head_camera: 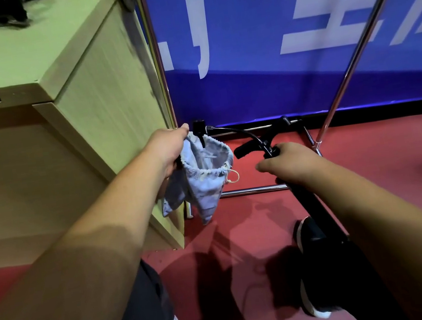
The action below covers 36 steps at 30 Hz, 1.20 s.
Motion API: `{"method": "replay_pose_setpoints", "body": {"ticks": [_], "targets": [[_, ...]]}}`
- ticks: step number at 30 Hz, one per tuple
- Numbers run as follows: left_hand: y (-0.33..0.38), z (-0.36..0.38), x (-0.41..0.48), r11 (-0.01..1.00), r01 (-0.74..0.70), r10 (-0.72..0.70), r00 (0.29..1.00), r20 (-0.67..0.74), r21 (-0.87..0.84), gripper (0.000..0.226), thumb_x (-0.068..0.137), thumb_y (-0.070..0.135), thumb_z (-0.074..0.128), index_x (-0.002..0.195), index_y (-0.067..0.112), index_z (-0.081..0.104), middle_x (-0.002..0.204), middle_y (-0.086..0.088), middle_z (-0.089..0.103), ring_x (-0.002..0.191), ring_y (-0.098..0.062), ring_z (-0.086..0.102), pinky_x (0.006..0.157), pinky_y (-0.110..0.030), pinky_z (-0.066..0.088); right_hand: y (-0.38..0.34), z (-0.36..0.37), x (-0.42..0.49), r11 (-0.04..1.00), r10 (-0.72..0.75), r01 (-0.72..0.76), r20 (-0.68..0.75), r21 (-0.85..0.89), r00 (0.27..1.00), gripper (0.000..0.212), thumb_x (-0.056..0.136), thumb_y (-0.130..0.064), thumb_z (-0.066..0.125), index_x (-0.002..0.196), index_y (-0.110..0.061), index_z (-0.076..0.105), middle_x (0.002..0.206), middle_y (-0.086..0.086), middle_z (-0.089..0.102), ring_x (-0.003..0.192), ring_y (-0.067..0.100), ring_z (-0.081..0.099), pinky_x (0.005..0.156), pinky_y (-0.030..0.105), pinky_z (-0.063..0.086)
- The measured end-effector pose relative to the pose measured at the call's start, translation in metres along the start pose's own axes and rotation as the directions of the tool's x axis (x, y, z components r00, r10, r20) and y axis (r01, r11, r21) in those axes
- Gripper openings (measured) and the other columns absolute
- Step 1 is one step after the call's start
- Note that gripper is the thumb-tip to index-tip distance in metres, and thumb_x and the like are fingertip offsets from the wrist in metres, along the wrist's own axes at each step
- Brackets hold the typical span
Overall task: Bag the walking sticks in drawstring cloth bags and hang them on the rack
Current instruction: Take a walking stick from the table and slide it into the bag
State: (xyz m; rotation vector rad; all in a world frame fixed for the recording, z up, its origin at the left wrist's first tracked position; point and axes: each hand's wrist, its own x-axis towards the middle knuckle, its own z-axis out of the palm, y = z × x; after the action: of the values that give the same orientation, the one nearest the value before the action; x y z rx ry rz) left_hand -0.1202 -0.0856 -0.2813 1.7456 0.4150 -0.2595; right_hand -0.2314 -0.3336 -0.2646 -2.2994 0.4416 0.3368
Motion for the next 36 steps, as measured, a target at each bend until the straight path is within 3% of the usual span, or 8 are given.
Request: {"method": "replay_pose_setpoints", "body": {"ticks": [6, 11, 15, 18, 21, 24, 28, 36], "targets": [[0.006, 0.007, -0.008, 1.0, 0.013, -0.013, 1.0, 0.018, 0.012, 0.028, 0.099, 0.036, 0.073, 0.103, 0.009, 0.075, 0.096, -0.016, 0.08, 0.077, -0.029, 0.074, 0.076, -0.043, 0.06, 0.0, 0.002, 0.003, 1.0, 0.006, -0.006, 0.019, -0.021, 1.0, 0.025, 0.089, -0.031, 0.077, 0.1, -0.01, 0.069, 0.088, 0.01, 0.077, 0.078, 0.028, 0.076, 0.072, 0.034, 0.059], [0.004, 0.007, -0.005, 0.999, -0.037, 0.037, 0.999, 0.005, 0.003, 0.038, 0.096, 0.046, 0.071, 0.104, 0.01, 0.073, 0.1, -0.016, 0.076, 0.085, -0.029, 0.072, 0.086, -0.052, 0.061, -0.001, 0.005, 0.005, 0.995, 0.023, -0.017, 0.061, -0.1, 0.998, 0.028, 0.087, -0.034, 0.079, 0.089, -0.009, 0.065, 0.083, 0.011, 0.069, 0.08, 0.032, 0.075, 0.076, 0.04, 0.06], [0.002, 0.005, 0.002, 0.985, -0.153, 0.16, 0.983, -0.093, 0.077, 0.045, 0.087, 0.054, 0.072, 0.096, 0.011, 0.074, 0.098, -0.01, 0.078, 0.092, -0.029, 0.073, 0.089, -0.038, 0.057, -0.005, 0.009, 0.002, 0.983, 0.012, 0.007, 0.102, -0.182, 0.995, 0.033, 0.088, -0.043, 0.075, 0.082, -0.014, 0.059, 0.077, 0.007, 0.059, 0.069, 0.024, 0.057, 0.063, 0.032, 0.043], [0.012, 0.003, -0.011, 0.912, -0.284, 0.334, 0.934, -0.129, 0.297, 0.035, 0.104, 0.038, 0.063, 0.097, 0.004, 0.07, 0.089, -0.014, 0.071, 0.088, -0.031, 0.066, 0.077, -0.036, 0.048, -0.007, 0.01, -0.001, 0.981, 0.014, 0.013, 0.135, -0.193, 0.991, 0.043, 0.091, -0.051, 0.071, 0.107, -0.015, 0.058, 0.097, 0.005, 0.062, 0.087, 0.026, 0.059, 0.071, 0.035, 0.042], [0.018, 0.002, -0.02, 0.84, -0.314, 0.422, 0.891, -0.169, 0.442, 0.04, 0.109, 0.034, 0.056, 0.127, 0.001, 0.068, 0.13, -0.021, 0.07, 0.121, -0.038, 0.063, 0.096, -0.037, 0.046, -0.01, 0.01, -0.003, 0.98, 0.014, 0.016, 0.148, -0.197, 0.989, 0.058, 0.094, -0.054, 0.067, 0.13, -0.012, 0.05, 0.111, 0.006, 0.062, 0.101, 0.028, 0.059, 0.082, 0.035, 0.042], [0.02, -0.002, -0.024, 0.802, -0.309, 0.462, 0.863, -0.203, 0.511, 0.038, 0.109, 0.034, 0.055, 0.129, 0.004, 0.066, 0.13, -0.021, 0.068, 0.122, -0.038, 0.062, 0.091, -0.038, 0.046, -0.011, 0.01, -0.002, 0.975, -0.013, 0.044, 0.145, -0.218, 0.989, 0.062, 0.098, -0.055, 0.064, 0.137, -0.009, 0.047, 0.113, 0.006, 0.061, 0.102, 0.028, 0.059, 0.083, 0.036, 0.042], [0.019, -0.003, -0.025, 0.727, -0.349, 0.502, 0.857, -0.112, 0.591, 0.025, 0.106, 0.034, 0.059, 0.091, 0.014, 0.054, 0.075, 0.0, 0.054, 0.081, -0.032, 0.056, 0.059, -0.038, 0.025, -0.013, 0.012, -0.005, 0.97, -0.05, 0.088, 0.169, -0.227, 0.984, 0.065, 0.1, -0.061, 0.061, 0.135, -0.008, 0.047, 0.112, 0.007, 0.061, 0.1, 0.026, 0.059, 0.08, 0.035, 0.04], [0.003, 0.01, -0.023, 0.619, -0.439, 0.428, 0.884, 0.188, 0.651, 0.018, 0.098, 0.035, 0.07, 0.098, 0.017, 0.075, 0.091, -0.005, 0.073, 0.088, -0.026, 0.066, 0.08, -0.037, 0.052, -0.023, 0.018, -0.007, 0.948, -0.265, 0.293, 0.196, -0.129, 0.944, 0.044, 0.099, -0.057, 0.066, 0.116, -0.019, 0.051, 0.107, -0.002, 0.064, 0.1, 0.022, 0.061, 0.08, 0.036, 0.042]]}}
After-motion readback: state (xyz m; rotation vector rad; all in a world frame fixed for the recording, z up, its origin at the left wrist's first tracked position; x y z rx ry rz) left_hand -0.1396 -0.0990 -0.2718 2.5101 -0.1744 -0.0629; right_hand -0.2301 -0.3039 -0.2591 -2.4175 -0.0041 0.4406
